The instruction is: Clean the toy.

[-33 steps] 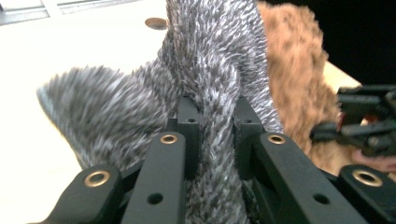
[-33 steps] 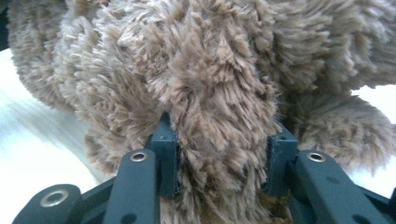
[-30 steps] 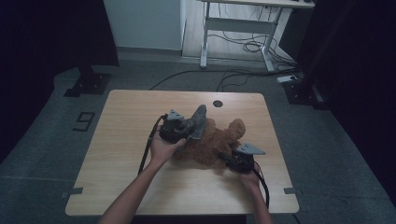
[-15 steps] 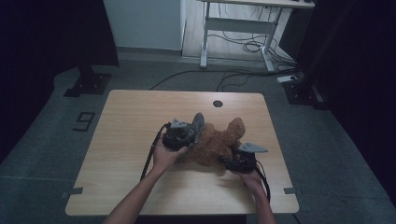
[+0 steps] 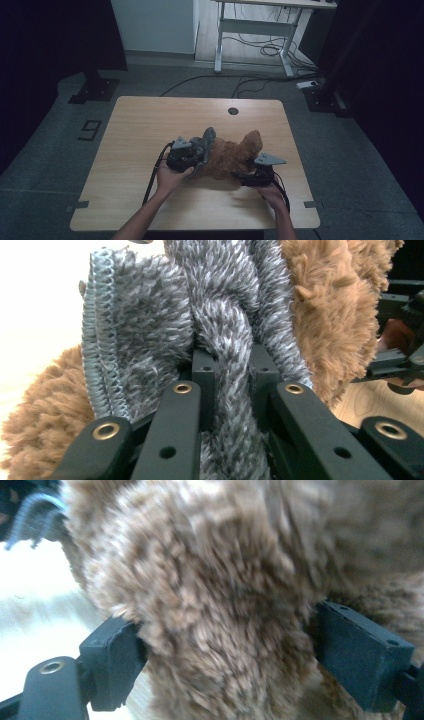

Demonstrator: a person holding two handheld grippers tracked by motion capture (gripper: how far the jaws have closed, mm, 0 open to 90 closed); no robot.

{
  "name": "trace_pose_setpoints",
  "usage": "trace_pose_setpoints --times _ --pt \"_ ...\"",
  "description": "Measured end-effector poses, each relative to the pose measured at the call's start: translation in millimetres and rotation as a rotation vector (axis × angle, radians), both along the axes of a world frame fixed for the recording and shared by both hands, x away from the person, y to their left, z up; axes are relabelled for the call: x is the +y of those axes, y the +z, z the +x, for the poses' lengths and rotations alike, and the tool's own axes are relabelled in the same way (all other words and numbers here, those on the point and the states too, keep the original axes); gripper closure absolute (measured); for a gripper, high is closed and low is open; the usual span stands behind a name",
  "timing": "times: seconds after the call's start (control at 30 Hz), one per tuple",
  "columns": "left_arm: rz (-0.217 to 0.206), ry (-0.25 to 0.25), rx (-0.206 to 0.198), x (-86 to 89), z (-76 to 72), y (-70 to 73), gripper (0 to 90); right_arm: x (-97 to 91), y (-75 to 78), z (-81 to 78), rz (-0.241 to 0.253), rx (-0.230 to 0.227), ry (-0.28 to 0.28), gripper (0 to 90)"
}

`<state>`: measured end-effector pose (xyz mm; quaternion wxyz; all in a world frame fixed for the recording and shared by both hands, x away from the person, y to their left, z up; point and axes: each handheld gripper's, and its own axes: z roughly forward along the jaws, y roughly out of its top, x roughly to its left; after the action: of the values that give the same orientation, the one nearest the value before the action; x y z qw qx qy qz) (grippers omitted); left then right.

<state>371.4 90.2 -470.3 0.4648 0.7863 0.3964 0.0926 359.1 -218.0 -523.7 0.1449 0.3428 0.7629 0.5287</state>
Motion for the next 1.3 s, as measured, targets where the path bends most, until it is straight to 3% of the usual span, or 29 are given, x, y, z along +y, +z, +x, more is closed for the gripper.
trace_pose_setpoints --times 0.1,0.17,0.3,0.33,0.4,0.5,0.53,0.57,0.63,0.67,0.77,0.9,0.93,0.97,1.0,1.1,1.3 --pt "0.004 -0.011 0.001 -1.3 -3.2 0.5 78.5 -1.0 2.7 -1.0 0.035 -0.004 0.004 16.8" --pt "0.005 -0.016 0.000 -0.6 -5.4 1.1 78.4 2.2 0.6 -0.1 0.033 0.005 0.007 16.3" --pt "-0.013 -0.022 0.014 4.0 -5.9 6.3 78.0 8.1 -5.5 0.5 0.020 0.020 0.025 25.5" --pt "-0.021 -0.022 0.015 5.9 -4.0 13.8 78.0 9.3 -6.9 0.8 0.009 0.027 0.029 32.7" --pt "-0.020 -0.020 0.007 5.5 -0.5 24.3 77.9 9.0 -7.7 1.3 -0.008 0.028 0.030 38.1" --pt "-0.022 -0.021 -0.010 4.2 4.5 36.7 77.7 7.5 -8.3 2.1 -0.007 0.034 0.021 42.4" --pt "-0.034 -0.020 -0.021 0.9 11.0 49.3 77.7 6.0 -8.7 2.2 -0.010 0.030 0.019 45.3" --pt "-0.034 -0.020 -0.021 0.9 11.0 49.3 77.7 6.0 -8.7 2.2 -0.010 0.030 0.019 45.3" --pt "-0.044 -0.034 -0.005 -10.7 24.7 61.7 77.6 4.9 -9.4 1.4 -0.014 0.015 0.027 47.6" --pt "-0.044 -0.034 -0.005 -10.7 24.7 61.7 77.7 5.1 -9.8 0.8 -0.013 0.011 0.028 48.2" --pt "-0.035 -0.087 0.056 -38.5 38.5 58.1 77.6 4.3 -10.5 0.7 -0.014 0.005 0.031 49.7" --pt "-0.046 -0.178 0.109 -64.9 31.6 43.7 77.6 2.6 -10.8 1.5 -0.013 0.015 0.032 51.5" --pt "-0.025 -0.195 0.113 -70.7 27.4 40.5 77.6 2.2 -10.9 1.6 -0.009 0.020 0.031 51.9" --pt "-0.025 -0.195 0.113 -70.7 27.4 40.5 77.6 2.2 -10.9 1.6 -0.009 0.020 0.031 51.9" --pt "0.011 -0.199 0.098 -78.9 18.4 34.2 77.7 1.6 -11.4 1.6 -0.011 0.024 0.033 52.4" --pt "0.023 -0.197 0.096 -80.3 13.8 31.0 77.7 1.1 -11.9 1.7 -0.016 0.023 0.035 52.9" --pt "0.061 -0.149 0.075 -66.0 7.8 28.5 77.8 3.2 -11.5 1.5 -0.012 0.030 0.042 53.8"
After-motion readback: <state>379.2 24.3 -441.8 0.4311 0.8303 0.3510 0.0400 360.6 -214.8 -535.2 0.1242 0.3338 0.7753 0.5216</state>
